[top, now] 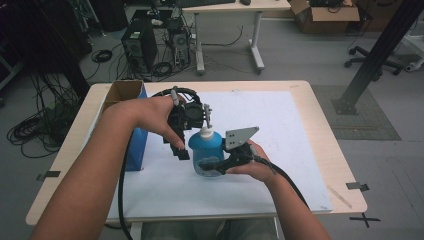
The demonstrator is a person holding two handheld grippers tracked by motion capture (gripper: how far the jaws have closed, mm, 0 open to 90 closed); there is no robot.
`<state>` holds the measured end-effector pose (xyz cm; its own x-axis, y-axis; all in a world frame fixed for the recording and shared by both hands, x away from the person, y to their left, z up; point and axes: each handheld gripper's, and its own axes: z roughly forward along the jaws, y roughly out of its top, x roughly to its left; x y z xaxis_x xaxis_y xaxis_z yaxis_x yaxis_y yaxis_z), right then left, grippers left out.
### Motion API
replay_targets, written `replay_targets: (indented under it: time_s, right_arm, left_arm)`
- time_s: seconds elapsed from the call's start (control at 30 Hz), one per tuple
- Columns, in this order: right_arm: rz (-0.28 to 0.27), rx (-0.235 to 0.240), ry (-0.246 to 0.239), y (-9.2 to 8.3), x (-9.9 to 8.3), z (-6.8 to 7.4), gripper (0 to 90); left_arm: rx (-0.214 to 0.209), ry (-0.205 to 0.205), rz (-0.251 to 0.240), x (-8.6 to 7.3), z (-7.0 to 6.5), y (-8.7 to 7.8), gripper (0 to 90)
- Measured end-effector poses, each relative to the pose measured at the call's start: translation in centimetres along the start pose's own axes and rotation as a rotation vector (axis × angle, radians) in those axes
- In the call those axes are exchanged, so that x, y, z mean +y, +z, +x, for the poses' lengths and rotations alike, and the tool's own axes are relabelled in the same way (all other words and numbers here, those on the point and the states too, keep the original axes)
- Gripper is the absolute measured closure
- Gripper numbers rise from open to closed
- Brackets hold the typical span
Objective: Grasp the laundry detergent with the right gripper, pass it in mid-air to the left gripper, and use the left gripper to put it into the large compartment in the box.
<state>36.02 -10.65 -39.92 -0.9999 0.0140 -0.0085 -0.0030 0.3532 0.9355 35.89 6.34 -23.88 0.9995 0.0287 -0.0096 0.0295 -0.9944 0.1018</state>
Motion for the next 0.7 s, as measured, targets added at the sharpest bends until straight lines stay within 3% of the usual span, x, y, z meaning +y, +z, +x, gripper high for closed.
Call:
replay_targets:
  time_s: [0.7]
  right_arm:
    - [-0.037,0.028,-0.016,2.0,1.1,0.1,44.6]
  left_arm:
    - [0.02,-0.009,0.019,0.6,0.2,0.4,5.3]
